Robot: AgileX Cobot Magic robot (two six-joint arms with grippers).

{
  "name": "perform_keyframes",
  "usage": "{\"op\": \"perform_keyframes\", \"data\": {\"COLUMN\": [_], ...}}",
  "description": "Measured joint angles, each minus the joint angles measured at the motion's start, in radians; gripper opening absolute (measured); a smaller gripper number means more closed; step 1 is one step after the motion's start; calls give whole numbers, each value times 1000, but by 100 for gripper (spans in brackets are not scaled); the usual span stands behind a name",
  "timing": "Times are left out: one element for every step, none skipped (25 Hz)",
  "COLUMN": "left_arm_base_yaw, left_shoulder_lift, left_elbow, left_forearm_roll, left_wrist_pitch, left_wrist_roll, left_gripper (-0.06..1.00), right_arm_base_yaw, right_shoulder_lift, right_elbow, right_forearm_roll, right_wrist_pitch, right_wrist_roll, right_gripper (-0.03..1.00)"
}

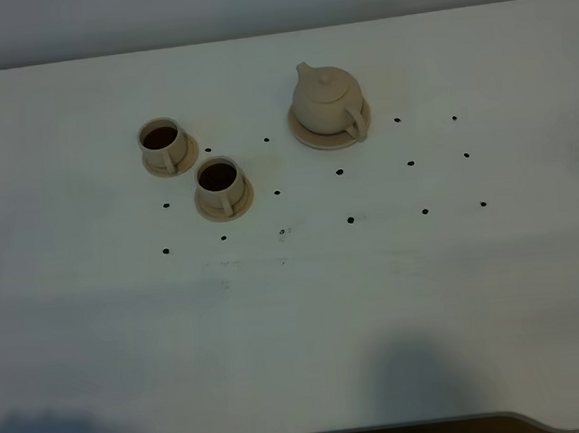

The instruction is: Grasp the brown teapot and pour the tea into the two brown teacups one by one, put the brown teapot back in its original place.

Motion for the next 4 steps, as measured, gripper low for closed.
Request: {"op": "perform_keyframes", "data": {"left_arm_base_yaw": [0, 0, 0, 0], "left_shoulder_lift": [0, 0, 0, 0], "left_elbow": [0, 0, 0, 0], "left_forearm_roll": [0, 0, 0, 0], "left_wrist_pitch": [0, 0, 0, 0], "left_wrist_roll": [0, 0, 0, 0], "left_gripper": [33, 33, 33, 33], "right_arm_base_yaw": [0, 0, 0, 0], "right_shoulder_lift": [0, 0, 0, 0], "right_elbow": [0, 0, 0, 0], "right_forearm_roll": [0, 0, 0, 0], "right_wrist_pitch": [0, 0, 0, 0], "right_wrist_roll": [0, 0, 0, 0], "right_gripper": [45, 45, 45, 45]}}
